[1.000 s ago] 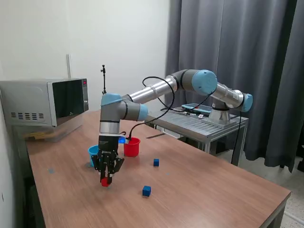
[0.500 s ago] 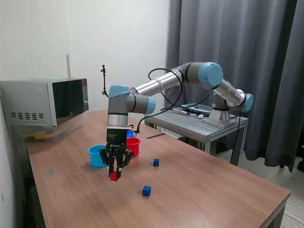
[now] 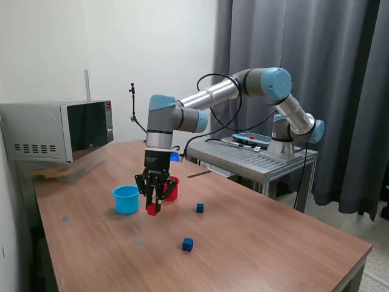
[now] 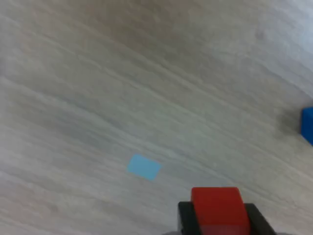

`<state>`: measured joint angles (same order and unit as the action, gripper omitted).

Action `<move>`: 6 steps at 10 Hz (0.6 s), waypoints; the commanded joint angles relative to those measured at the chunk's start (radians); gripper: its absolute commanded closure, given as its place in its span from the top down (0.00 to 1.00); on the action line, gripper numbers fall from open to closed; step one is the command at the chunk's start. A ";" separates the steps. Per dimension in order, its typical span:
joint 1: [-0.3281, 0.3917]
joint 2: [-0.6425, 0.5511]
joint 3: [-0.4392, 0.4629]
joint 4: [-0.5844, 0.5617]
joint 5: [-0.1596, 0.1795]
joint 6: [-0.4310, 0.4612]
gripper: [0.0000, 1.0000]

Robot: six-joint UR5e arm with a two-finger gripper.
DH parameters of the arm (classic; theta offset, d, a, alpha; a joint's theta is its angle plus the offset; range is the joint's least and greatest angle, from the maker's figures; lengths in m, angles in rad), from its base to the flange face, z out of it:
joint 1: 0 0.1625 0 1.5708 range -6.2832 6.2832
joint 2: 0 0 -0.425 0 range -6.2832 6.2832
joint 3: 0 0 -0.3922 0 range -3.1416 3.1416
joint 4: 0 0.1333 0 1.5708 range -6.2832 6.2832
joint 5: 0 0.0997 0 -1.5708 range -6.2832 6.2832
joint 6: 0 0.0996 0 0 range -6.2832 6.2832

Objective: Place red objects in the red bin, and blue objects in the blue bin.

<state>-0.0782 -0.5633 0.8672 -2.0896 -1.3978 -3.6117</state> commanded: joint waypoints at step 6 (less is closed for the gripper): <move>-0.044 -0.088 0.136 0.045 -0.076 0.218 0.00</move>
<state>-0.1057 -0.6291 0.9758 -2.0487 -1.4687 -3.4331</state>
